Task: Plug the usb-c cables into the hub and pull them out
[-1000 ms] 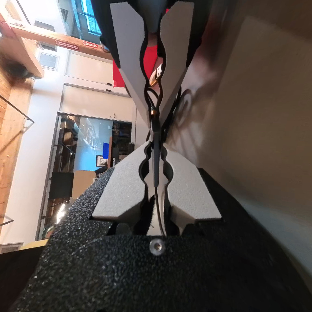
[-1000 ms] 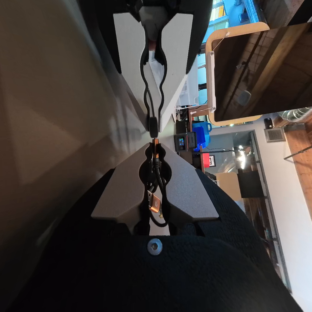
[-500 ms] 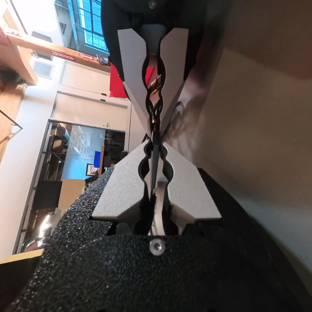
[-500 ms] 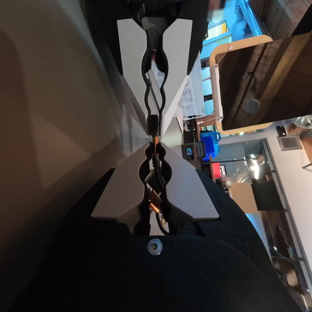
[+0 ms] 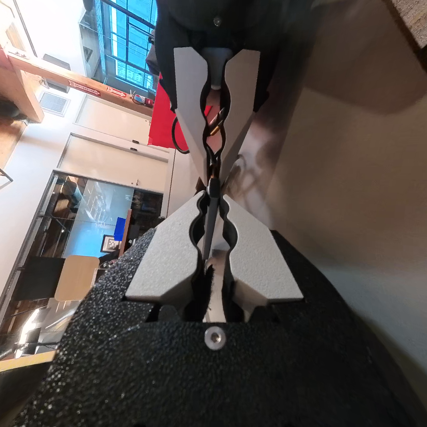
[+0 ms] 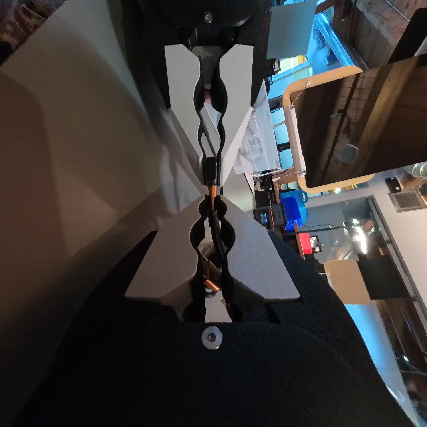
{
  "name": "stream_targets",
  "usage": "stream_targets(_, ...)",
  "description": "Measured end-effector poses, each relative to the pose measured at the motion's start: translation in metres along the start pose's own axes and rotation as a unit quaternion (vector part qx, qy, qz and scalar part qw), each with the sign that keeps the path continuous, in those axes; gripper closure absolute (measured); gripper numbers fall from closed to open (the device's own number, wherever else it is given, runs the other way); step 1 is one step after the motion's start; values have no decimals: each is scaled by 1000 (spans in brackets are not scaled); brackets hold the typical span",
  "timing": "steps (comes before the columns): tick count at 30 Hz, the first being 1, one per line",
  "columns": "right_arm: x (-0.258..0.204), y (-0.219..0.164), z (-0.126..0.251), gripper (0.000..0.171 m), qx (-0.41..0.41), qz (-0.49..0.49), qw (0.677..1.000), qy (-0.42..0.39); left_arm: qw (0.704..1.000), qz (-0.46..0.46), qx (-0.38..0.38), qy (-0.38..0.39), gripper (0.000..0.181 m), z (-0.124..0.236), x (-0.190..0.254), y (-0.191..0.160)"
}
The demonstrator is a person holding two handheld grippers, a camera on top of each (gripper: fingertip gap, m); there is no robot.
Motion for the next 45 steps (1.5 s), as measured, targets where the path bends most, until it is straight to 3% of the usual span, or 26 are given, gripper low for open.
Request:
stream_targets(7, -1, -1, 5, 166, -8, -1, 1000, -3, 1000, 8, 9, -8, 173, 0, 1, 3)
stream_targets(8, 7, -24, 13, 167, -65, -4, 998, -23, 1000, 4, -18, 9, 173, 4, -6, -8)
stream_targets(10, 17, -52, 40, 166, -85, -81, 992, -47, 997, 64, -33, 36, 174, 22, -24, -34)
stream_targets(11, 16, -53, 46, 167, -80, -109, 990, -46, 994, 102, -21, 39, 173, 27, -29, -35)
stream_targets(13, 7, -51, 41, 166, -90, -84, 992, -29, 996, 84, -24, 30, 173, 22, -23, -33)
stream_targets(15, 13, -46, 36, 166, -86, -71, 993, -47, 997, 58, -29, 39, 173, 15, -24, -31)
stream_targets(19, 41, -45, 39, 166, -71, -112, 985, -106, 993, 95, -22, 66, 174, 17, -39, -34)
stream_targets(22, 86, -38, 52, 166, -47, -196, 966, -161, 993, 89, -28, 69, 174, 17, -39, -36)
stream_targets(29, 258, -28, 150, 167, -60, -189, 935, -294, 993, 81, -35, 84, 174, 16, -44, -39)
stream_targets(34, 309, -56, 210, 167, -117, -240, 922, -281, 990, 96, -42, 91, 174, 17, -49, -44)
stream_targets(37, 288, -89, 224, 166, -145, -329, 909, -212, 990, 102, -40, 88, 174, 17, -49, -44)
stream_targets(41, 180, -156, 238, 162, -310, -403, 861, -13, 991, 91, -43, 82, 173, 18, -48, -39)
stream_targets(43, 129, -183, 248, 157, -382, -411, 826, 53, 992, 85, -44, 81, 173, 17, -48, -39)
stream_targets(45, 100, -196, 250, 153, -402, -423, 808, 80, 992, 85, -44, 79, 174, 17, -48, -39)
Point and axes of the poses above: each gripper's, where its closed fingertips meet, z back along the fingers, y out of its top, x = y × z across the jaws, the point moved 1 cm from there along z, back along the fingers, and after that the axes turned 5 degrees about z, right-handed, at the moved point
